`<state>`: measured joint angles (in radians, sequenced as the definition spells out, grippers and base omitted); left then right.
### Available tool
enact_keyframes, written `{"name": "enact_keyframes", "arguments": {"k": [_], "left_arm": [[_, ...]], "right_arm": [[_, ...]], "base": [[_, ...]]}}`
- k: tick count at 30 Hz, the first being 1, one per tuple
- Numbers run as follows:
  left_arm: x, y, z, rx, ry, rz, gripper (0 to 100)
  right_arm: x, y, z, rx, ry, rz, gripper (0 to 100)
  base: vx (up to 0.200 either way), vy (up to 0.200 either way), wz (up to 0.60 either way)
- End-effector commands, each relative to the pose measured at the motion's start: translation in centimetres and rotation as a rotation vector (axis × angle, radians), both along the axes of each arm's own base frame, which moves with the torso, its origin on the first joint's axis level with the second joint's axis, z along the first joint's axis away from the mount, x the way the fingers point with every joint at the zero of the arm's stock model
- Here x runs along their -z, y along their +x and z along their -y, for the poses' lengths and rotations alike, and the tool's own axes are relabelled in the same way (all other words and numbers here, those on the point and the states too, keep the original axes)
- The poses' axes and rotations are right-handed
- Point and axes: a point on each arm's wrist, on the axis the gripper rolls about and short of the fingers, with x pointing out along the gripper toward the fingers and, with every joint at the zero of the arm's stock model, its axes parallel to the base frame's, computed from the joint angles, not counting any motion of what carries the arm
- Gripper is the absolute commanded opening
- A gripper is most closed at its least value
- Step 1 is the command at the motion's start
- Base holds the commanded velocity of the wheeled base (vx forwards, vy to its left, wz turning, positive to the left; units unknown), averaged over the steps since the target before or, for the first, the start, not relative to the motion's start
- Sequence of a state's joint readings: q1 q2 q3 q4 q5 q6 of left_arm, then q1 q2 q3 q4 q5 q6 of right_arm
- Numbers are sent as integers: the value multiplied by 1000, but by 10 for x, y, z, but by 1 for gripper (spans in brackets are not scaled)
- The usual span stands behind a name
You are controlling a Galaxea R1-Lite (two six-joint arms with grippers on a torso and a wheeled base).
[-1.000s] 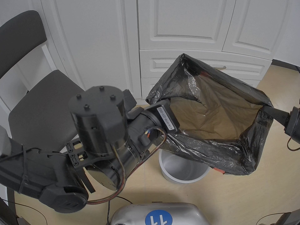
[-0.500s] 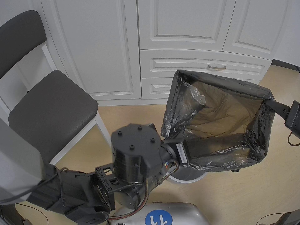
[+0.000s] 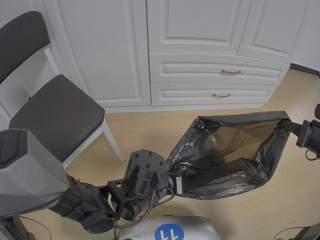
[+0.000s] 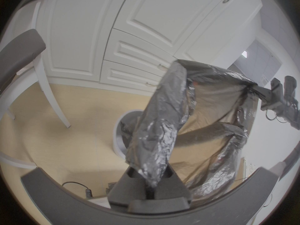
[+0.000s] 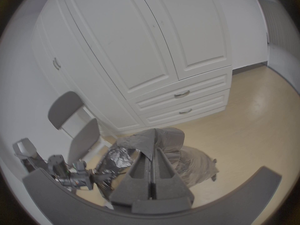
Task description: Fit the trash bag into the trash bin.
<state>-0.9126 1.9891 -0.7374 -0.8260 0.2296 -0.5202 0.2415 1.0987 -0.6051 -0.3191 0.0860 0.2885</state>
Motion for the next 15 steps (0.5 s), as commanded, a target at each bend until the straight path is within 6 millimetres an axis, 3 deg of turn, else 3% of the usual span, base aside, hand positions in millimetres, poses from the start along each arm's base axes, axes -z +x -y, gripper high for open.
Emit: {"name": "enact_keyframes", "arguments": {"k": [1, 7, 15], "left_arm": [[16, 23, -5, -57, 24, -24, 0], [4, 48, -25, -152, -8, 24, 0], [3, 58, -31, -183, -23, 36, 0]], "right_arm": [[22, 12, 7, 44, -86, -86, 0], [42, 13, 17, 117, -281, -120, 0], [51, 9, 26, 150, -378, -137, 0]], "base": [[0, 0, 0], [0, 0, 0], [0, 0, 0]]}}
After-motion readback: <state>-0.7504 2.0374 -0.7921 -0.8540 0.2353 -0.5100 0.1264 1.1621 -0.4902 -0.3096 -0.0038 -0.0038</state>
